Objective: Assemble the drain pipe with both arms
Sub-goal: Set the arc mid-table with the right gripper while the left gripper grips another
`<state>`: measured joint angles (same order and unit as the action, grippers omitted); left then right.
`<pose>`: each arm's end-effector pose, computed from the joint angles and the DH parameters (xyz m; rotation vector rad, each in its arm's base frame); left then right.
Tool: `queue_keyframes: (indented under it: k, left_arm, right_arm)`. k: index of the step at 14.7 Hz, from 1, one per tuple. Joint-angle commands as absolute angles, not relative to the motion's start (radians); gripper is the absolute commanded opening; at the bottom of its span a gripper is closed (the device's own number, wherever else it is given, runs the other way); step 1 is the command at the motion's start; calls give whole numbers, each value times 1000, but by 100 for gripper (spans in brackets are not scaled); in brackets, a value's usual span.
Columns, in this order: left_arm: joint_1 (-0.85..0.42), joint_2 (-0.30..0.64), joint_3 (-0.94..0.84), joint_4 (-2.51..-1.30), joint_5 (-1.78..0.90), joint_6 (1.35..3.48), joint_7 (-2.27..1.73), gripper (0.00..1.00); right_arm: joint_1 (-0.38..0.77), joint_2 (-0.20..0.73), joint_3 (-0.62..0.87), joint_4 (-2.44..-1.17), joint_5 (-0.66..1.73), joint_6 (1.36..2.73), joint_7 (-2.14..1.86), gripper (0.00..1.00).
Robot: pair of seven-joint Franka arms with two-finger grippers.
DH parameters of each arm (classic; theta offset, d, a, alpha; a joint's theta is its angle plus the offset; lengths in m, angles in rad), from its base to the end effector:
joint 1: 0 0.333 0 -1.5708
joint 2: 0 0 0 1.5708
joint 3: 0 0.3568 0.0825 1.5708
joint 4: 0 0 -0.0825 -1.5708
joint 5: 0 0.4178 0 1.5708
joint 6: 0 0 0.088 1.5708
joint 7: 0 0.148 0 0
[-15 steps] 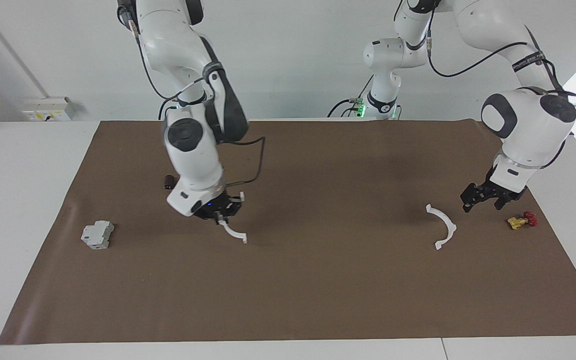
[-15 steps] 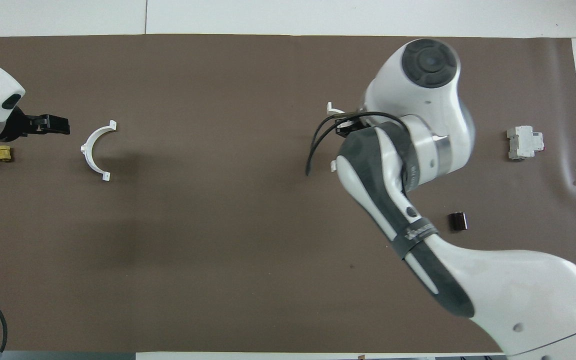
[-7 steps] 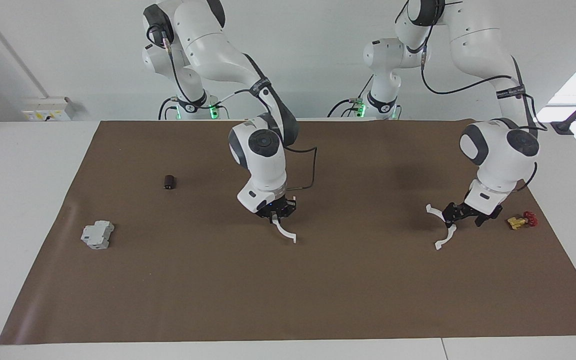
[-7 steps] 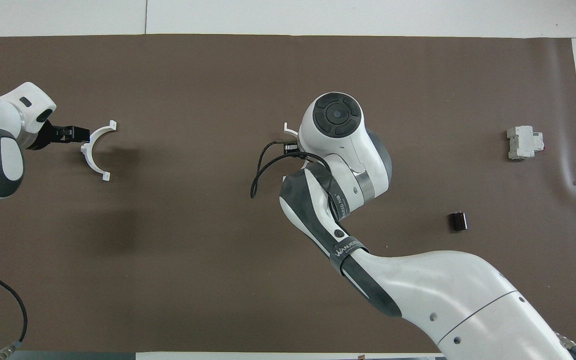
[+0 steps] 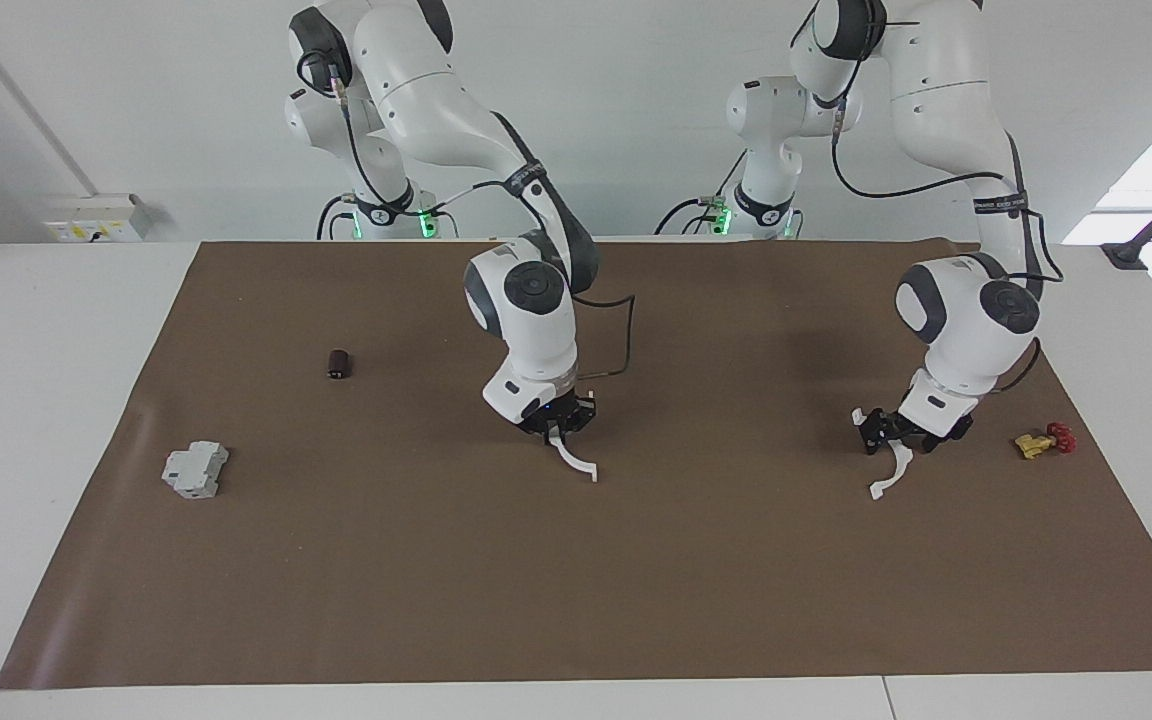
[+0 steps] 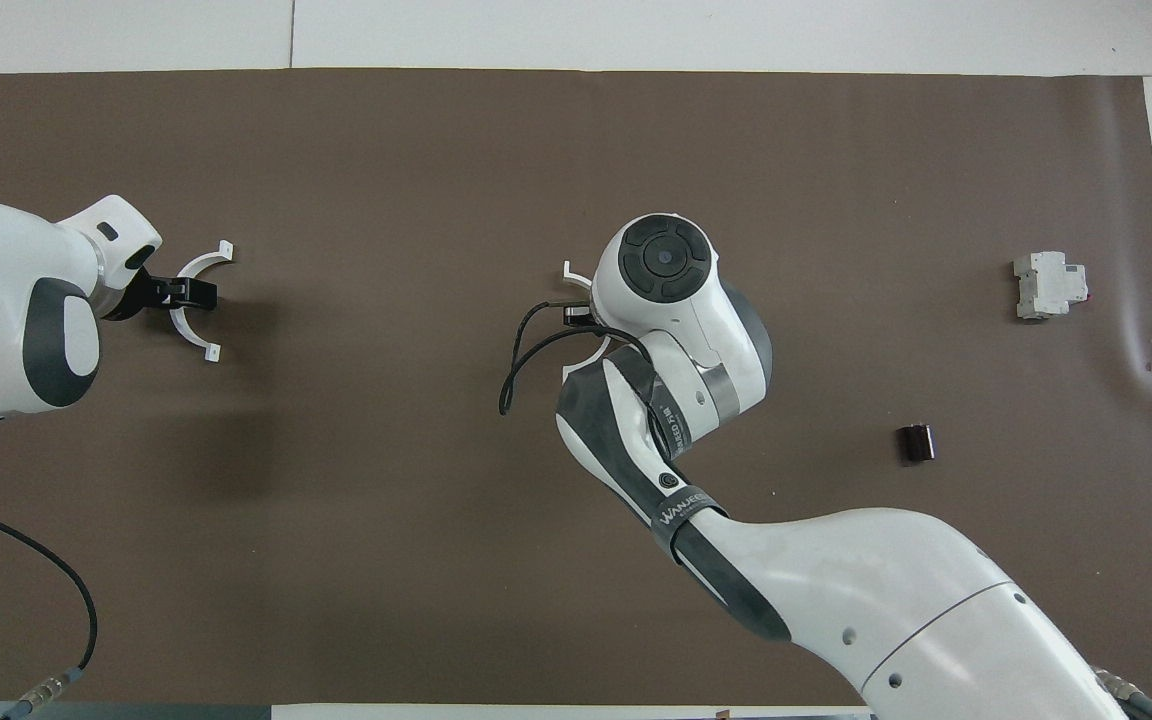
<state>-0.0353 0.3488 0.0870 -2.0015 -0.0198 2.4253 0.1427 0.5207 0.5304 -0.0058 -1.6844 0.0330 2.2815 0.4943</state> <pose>0.6528 0.0318 0.2649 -3.1135 0.1291 -0.1162 0.6369 0.3629 0.2724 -3.0885 -0.0012 -0.0732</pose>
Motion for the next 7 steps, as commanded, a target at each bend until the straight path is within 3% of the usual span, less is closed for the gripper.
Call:
queue_keyframes:
  k: [1,2,4,5,7]
  left_arm:
    - [-43,310,92,-2037,-9,2456,152,80]
    - [-41,310,94,-2037,-9,2457,152,61]
    - [-43,313,94,-2037,-9,2497,146,17]
    - [-43,314,92,-2037,-9,2513,146,4]
    - [-43,316,92,-2037,-9,2523,150,0]
  right_arm:
    - [518,509,-3,-1717,37,2307,465,17]
    - [518,509,-3,-1724,37,2318,466,34]
    - [520,506,-3,-1750,37,2359,466,42]
    - [520,506,-3,-1758,37,2370,466,47]
    - [517,505,-5,-1727,37,2327,466,82]
